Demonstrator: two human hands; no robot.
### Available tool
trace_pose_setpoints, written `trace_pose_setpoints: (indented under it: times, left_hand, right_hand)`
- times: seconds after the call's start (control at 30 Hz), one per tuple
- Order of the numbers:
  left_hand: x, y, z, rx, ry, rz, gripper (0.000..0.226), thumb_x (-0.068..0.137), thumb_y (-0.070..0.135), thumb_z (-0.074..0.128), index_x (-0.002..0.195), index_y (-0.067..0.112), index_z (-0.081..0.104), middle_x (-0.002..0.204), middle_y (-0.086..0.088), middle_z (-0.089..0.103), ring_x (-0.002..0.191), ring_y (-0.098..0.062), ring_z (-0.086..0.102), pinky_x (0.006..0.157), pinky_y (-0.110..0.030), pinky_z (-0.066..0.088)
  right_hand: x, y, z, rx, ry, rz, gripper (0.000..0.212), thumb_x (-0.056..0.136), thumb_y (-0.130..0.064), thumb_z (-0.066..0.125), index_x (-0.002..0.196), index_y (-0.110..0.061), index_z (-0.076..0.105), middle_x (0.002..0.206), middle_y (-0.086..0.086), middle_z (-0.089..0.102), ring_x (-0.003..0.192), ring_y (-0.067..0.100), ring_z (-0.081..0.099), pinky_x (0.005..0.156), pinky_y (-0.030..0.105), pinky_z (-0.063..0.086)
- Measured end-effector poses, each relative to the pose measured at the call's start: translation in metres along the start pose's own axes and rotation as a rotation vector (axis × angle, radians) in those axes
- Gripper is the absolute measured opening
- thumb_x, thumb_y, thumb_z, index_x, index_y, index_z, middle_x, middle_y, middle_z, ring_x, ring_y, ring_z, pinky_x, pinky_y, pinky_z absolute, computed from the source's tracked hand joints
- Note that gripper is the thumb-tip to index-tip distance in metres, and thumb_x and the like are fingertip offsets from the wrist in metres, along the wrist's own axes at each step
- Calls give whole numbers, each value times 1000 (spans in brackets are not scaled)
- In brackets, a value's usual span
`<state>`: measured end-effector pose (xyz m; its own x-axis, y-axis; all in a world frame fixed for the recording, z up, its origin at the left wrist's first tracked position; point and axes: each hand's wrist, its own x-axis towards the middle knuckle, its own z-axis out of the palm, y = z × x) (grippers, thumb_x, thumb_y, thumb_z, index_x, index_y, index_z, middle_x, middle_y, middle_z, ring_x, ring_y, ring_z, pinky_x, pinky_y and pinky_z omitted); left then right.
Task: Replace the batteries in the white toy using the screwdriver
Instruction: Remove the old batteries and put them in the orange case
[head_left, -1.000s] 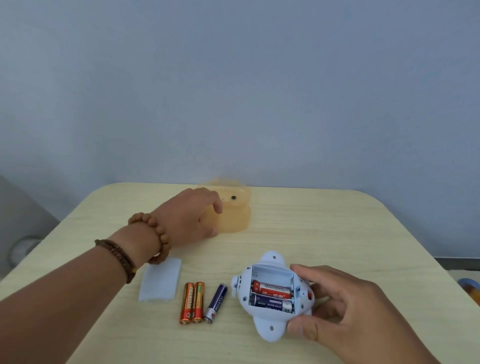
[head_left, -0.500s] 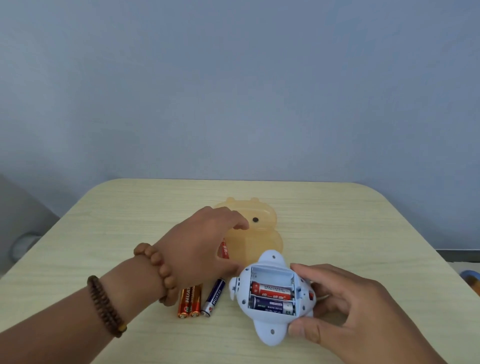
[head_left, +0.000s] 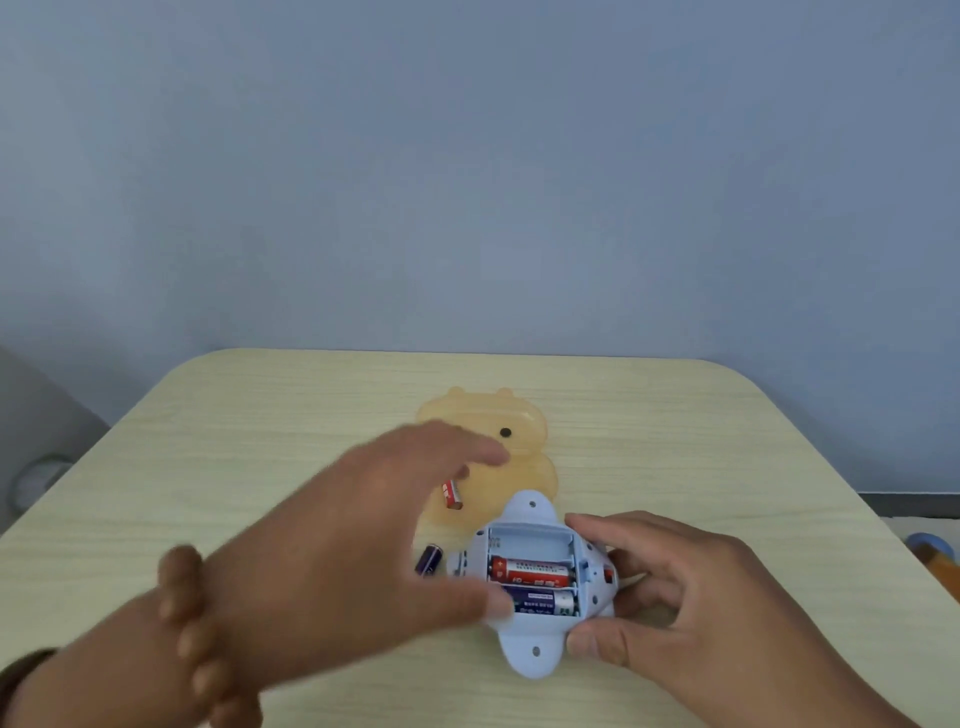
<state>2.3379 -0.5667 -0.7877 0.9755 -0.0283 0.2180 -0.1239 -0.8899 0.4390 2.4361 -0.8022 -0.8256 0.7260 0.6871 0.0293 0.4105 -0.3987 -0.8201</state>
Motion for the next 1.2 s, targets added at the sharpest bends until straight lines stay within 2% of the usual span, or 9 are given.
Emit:
trace_pose_setpoints:
  times: [0.07, 0.2, 0.37, 0.43, 0.5, 0.6, 0.87, 1.07, 1.2]
  left_hand:
    - [-12, 3, 15, 27, -42, -7, 86, 61, 77, 66, 135, 57, 29, 125, 47, 36, 121, 24, 31, 90, 0, 30]
    - [-16, -1, 30, -1, -46, 6, 78, 73, 59, 74, 140, 48, 36, 121, 41, 41, 115, 26, 31, 91, 5, 23]
    - [-15, -4, 31, 15, -16, 23, 73, 67, 50, 79, 135, 40, 53, 118, 28, 60, 110, 18, 43, 90, 4, 28]
    - [-15, -5, 32, 63, -4, 59, 69, 60, 52, 80, 125, 38, 62, 104, 29, 65, 96, 29, 43, 84, 7, 28]
    - [-14, -4, 32, 72, 6, 91, 64, 54, 55, 75, 114, 37, 67, 91, 31, 64, 85, 38, 35, 80, 12, 24]
    - [-13, 0, 30, 49, 6, 121, 59, 51, 55, 68, 106, 35, 71, 85, 27, 67, 78, 26, 33, 77, 14, 21]
    - [-15, 4, 30, 33, -39, 118, 55, 45, 40, 86, 98, 35, 70, 75, 23, 64, 75, 7, 51, 73, 8, 28]
    - [-14, 5, 31, 23, -33, 145, 57, 43, 47, 79, 98, 37, 68, 74, 27, 60, 70, 35, 29, 72, 11, 24]
    - [-13, 3, 33, 43, -19, 126, 55, 51, 57, 63, 103, 38, 67, 75, 32, 52, 72, 39, 27, 76, 10, 26]
  right_hand:
    - [0, -2, 0, -14, -7, 0, 67, 61, -20, 96, 117, -46, 69, 107, -27, 71, 88, 2, 74, 80, 17, 58]
    - [-2, -7, 0, -56, -12, 12, 68, 64, -28, 94, 122, -47, 65, 110, -32, 68, 93, -4, 72, 83, 14, 56]
    - [-4, -35, 4, -314, -50, 10, 60, 62, -73, 57, 120, -64, 45, 129, -45, 45, 115, -20, 49, 95, 15, 47]
    - [0, -45, 13, -371, 43, -1, 67, 70, -71, 52, 134, -55, 40, 129, -40, 45, 118, -15, 47, 98, 17, 45]
    - [4, -52, 26, -381, 92, -5, 58, 82, -60, 55, 137, -48, 39, 126, -34, 46, 115, -8, 49, 97, 20, 45]
    - [10, -55, 40, -411, 118, -24, 52, 86, -53, 55, 136, -43, 40, 125, -28, 45, 112, -2, 49, 95, 24, 47]
    - [17, -59, 47, -423, 89, 23, 45, 82, -46, 58, 123, -43, 43, 117, -21, 46, 103, 3, 51, 86, 22, 49]
    - [18, -59, 43, -388, 72, 32, 44, 77, -49, 57, 118, -45, 42, 114, -23, 46, 101, 2, 54, 86, 26, 52]
    - [17, -57, 39, -349, 69, 15, 50, 71, -53, 47, 121, -47, 43, 116, -26, 48, 105, 0, 53, 90, 27, 51]
